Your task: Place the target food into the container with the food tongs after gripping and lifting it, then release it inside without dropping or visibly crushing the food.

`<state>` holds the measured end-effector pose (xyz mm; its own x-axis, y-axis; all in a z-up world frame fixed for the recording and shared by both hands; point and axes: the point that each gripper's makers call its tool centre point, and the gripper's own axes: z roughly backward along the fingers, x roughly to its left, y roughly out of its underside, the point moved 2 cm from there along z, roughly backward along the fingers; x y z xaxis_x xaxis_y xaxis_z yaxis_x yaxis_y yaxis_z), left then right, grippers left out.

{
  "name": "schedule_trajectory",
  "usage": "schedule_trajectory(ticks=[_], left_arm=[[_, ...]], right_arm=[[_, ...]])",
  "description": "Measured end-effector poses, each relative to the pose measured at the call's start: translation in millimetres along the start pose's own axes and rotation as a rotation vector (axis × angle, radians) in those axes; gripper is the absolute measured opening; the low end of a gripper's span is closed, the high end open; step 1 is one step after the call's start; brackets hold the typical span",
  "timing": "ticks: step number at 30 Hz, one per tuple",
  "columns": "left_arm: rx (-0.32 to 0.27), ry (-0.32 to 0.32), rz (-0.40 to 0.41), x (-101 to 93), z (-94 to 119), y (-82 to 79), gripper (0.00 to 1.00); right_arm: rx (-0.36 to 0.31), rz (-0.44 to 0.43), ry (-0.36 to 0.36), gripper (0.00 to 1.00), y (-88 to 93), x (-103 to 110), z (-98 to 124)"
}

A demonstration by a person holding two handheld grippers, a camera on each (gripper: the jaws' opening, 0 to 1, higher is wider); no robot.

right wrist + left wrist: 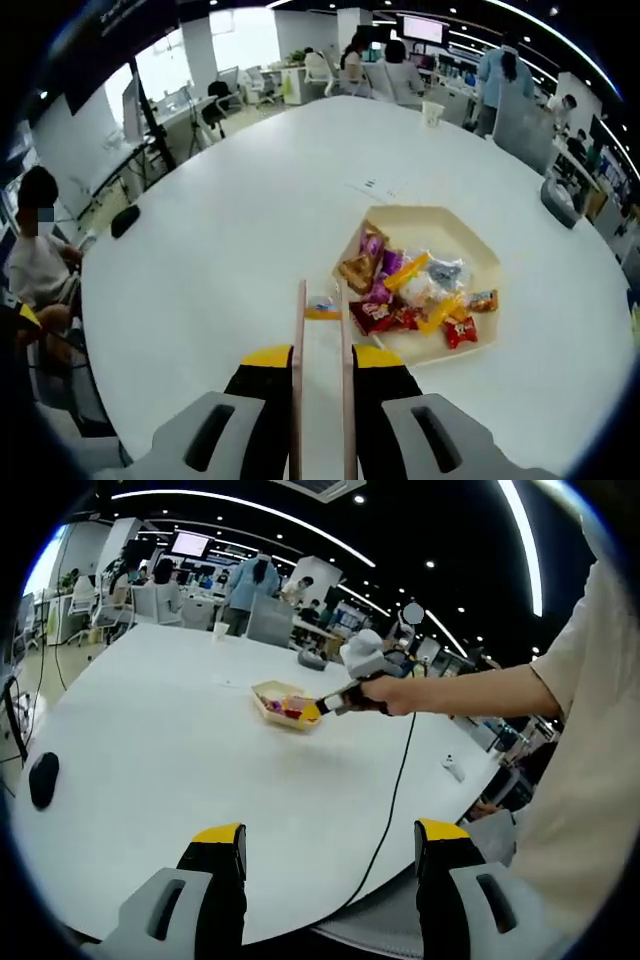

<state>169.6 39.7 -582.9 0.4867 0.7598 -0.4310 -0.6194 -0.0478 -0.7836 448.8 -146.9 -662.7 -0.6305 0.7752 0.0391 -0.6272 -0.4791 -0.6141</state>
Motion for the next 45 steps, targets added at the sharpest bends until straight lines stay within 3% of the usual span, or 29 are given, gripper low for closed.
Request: schedule_trajectory(ticks=[8, 12, 16, 20, 21, 27, 38, 45], left_arm=[[-0.005, 0.000, -0.005, -3.4, 1.2, 0.0, 0.68], [0.000, -0.003, 0.000, -3.4, 1.7, 2.5, 0.68], [0.006, -0.005, 0.008, -3.0, 1.1, 6.1, 0.68], [0.015, 0.001, 0.006, -4.7, -2.1, 6.2, 0.68], [0.016, 0.003, 0.003, -5.3, -3.2, 5.3, 0.68], [0.023, 0.011, -0.003, -7.6, -6.2, 4.0, 0.68], [0.025, -0.009, 0.014, -8.8, -4.8, 8.2, 0.68], [0.025, -0.024, 0.025, -6.7, -1.5, 11.1, 0.67]], right_arm=[[0.006, 0.030, 0.015, 0.19, -1.5, -14.0, 6.2], [0.071, 0.096, -0.002, 0.19, 25.5, -7.2, 4.3], [0.147, 0.103, -0.033, 0.20, 69.9, 7.4, 3.8], [0.200, 0.182, -0.045, 0.20, 100.4, 18.7, 7.0], [0.210, 0.242, -0.052, 0.20, 106.9, 23.3, 10.2], [0.239, 0.443, -0.064, 0.20, 112.3, 25.3, 12.8], [0.283, 0.584, -0.100, 0.22, 107.0, 21.7, 0.5], [0.303, 0.595, -0.100, 0.22, 114.6, 15.8, -5.9]])
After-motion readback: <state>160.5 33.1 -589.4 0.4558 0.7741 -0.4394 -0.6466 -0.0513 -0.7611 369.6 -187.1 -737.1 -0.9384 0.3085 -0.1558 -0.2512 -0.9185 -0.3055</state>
